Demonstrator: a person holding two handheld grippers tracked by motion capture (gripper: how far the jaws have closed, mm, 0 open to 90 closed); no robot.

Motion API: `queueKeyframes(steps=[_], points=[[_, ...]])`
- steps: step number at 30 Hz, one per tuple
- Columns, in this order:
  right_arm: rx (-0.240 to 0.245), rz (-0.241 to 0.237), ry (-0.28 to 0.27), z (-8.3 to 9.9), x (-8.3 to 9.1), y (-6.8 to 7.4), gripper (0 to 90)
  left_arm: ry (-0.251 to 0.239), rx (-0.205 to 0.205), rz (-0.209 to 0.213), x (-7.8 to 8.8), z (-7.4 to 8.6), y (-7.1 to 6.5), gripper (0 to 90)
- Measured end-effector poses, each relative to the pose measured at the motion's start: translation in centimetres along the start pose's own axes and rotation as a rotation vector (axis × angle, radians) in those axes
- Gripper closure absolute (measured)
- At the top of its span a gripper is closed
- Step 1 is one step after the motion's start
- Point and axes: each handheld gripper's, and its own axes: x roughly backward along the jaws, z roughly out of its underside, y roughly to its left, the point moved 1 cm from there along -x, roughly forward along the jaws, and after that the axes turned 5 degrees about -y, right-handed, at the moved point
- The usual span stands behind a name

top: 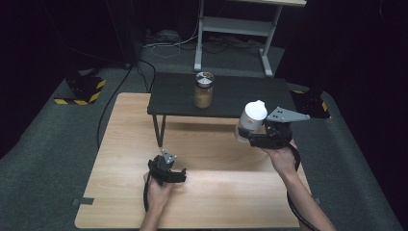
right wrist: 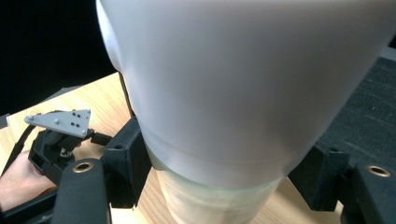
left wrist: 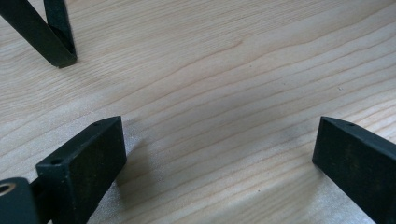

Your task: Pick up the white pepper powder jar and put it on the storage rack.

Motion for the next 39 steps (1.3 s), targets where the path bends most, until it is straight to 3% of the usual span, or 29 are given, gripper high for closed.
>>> queueKeyframes(steps=[30, 39], points=[[-0.004, 0.059, -0.007, -3.6, -1.1, -1.1, 30.1, -0.001, 0.0, 0.0, 0.0, 0.0, 0.0, 2.9], [-0.028, 0.117, 0.006, -4.8, -2.2, -1.8, 30.1, 0.0, 0.0, 0.0, 0.0, 0.0, 0.0, 2.9]])
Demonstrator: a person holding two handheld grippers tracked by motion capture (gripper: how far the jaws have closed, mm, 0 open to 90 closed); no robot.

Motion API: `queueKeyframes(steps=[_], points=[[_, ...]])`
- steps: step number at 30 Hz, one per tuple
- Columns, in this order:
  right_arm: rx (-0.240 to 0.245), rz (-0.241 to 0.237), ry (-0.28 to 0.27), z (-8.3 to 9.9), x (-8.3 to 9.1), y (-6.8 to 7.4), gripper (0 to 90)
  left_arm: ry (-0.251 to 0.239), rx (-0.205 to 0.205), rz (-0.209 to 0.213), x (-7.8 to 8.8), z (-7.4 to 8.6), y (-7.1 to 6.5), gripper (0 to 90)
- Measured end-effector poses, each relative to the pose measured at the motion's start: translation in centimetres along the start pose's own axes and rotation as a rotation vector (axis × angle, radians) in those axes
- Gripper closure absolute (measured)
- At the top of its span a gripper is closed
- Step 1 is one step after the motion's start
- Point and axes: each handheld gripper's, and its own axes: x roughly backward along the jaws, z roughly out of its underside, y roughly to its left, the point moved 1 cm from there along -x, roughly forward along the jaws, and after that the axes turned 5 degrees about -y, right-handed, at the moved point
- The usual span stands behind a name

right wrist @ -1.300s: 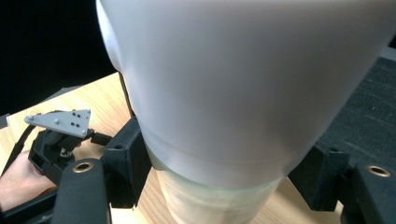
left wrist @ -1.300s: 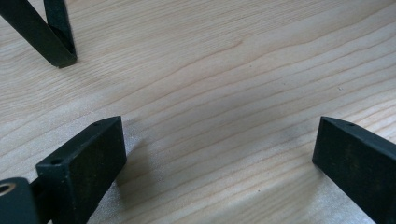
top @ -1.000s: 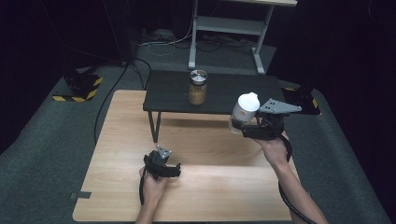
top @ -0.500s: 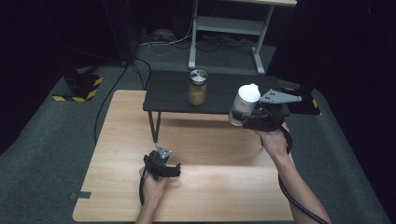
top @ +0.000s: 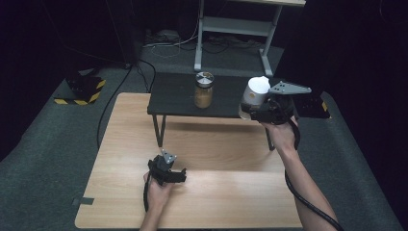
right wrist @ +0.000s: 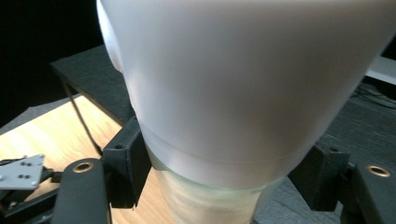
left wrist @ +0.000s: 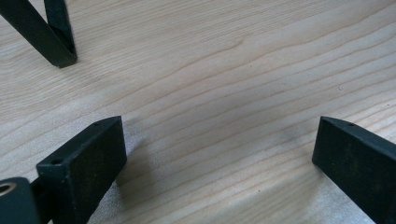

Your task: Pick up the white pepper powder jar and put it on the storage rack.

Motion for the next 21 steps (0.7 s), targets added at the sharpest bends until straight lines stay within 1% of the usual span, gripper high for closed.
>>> queueKeyframes(steps=[4, 10, 17, 21], points=[[-0.003, 0.022, 0.008, -0.2, -0.5, 0.0, 30.1, 0.0, 0.0, 0.0, 0.0, 0.0, 0.0, 2.9], [-0.024, 0.046, 0.021, -0.5, -1.4, -0.2, 30.1, 0.0, 0.0, 0.0, 0.0, 0.0, 0.0, 2.9], [-0.032, 0.075, 0.027, -0.8, -2.5, -0.2, 30.1, 0.0, 0.0, -0.001, 0.0, 0.0, 0.0, 2.9], [-0.028, 0.09, 0.034, -1.2, -3.1, 0.0, 30.1, 0.0, 0.0, -0.001, 0.0, 0.0, 0.0, 3.0]])
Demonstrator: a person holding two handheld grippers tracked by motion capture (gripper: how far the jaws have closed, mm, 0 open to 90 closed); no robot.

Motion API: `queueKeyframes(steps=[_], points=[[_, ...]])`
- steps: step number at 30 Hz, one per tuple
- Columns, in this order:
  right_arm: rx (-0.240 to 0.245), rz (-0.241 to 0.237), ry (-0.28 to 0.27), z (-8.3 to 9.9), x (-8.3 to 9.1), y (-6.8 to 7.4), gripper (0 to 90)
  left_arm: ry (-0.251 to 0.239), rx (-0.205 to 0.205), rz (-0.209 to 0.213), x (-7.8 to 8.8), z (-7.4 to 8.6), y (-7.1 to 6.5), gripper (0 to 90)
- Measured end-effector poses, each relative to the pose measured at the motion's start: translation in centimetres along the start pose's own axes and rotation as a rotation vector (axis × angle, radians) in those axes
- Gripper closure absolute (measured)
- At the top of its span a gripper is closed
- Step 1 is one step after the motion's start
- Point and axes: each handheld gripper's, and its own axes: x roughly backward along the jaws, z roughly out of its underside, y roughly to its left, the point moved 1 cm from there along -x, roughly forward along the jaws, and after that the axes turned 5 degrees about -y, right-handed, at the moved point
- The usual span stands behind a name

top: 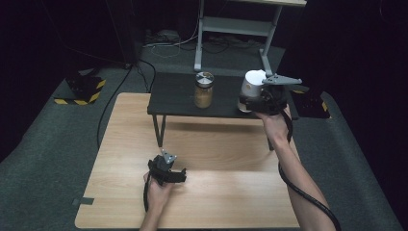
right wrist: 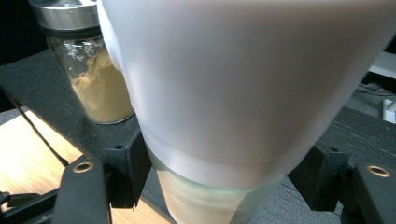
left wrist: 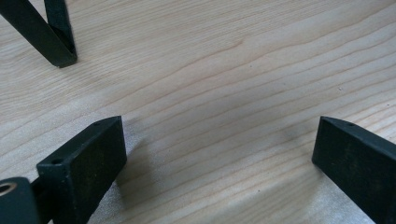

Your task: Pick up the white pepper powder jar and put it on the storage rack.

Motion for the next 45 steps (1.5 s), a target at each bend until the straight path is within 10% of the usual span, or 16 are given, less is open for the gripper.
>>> queueKeyframes(steps=[45], points=[[-0.03, 0.013, 0.047, -0.7, -3.4, 0.2, 30.0, 0.001, -0.001, -0.004, 0.0, 0.0, 0.0, 3.1]])
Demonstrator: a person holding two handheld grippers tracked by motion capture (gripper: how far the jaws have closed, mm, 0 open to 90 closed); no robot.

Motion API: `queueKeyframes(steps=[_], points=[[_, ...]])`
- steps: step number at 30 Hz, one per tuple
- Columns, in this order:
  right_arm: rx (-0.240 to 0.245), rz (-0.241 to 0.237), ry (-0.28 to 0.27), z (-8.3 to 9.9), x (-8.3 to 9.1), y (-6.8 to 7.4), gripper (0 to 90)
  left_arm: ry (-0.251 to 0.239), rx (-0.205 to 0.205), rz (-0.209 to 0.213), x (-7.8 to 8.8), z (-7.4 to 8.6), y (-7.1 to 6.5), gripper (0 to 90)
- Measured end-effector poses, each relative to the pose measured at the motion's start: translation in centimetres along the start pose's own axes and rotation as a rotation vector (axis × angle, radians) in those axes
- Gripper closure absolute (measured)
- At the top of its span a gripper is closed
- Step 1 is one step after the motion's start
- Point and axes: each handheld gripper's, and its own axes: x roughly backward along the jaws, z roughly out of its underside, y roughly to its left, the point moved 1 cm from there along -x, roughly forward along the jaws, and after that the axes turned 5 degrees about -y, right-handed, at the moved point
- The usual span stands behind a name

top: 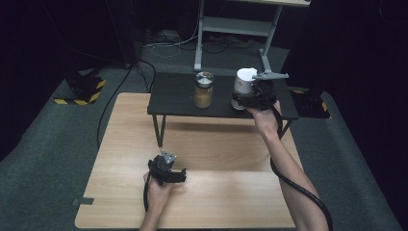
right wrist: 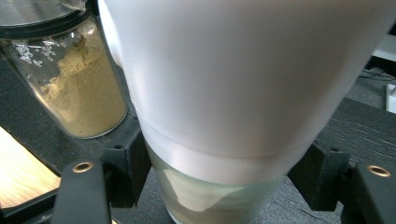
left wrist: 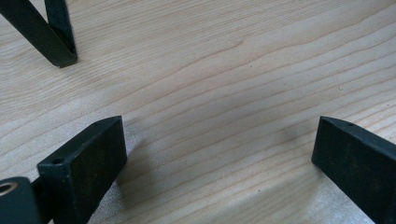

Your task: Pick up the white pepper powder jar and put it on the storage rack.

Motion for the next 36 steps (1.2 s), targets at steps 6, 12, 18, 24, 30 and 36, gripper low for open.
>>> queueKeyframes(steps=[6, 12, 18, 24, 30, 36], points=[[0.002, -0.001, 0.002, -0.1, 0.0, 0.0, 29.9, 0.0, 0.0, 0.0, 0.0, 0.0, 0.0, 3.1], [0.002, -0.001, -0.001, 0.0, 0.1, 0.0, 29.0, 0.0, 0.0, 0.0, 0.0, 0.0, 0.0, 3.1], [0.007, 0.007, -0.032, 0.6, 0.6, 0.2, 24.2, 0.0, -0.001, 0.0, 0.0, 0.0, 0.0, 3.1], [0.016, 0.012, -0.043, 0.9, 1.2, 0.3, 21.6, 0.001, -0.001, 0.0, 0.0, 0.0, 0.0, 3.2], [0.016, -0.005, -0.057, 1.6, 1.7, -0.2, 20.0, 0.001, -0.001, 0.0, 0.0, 0.0, 0.0, 3.2], [0.026, -0.012, -0.068, 2.2, 2.2, -0.5, 19.6, 0.001, -0.001, -0.001, 0.0, 0.0, 0.0, 3.2]])
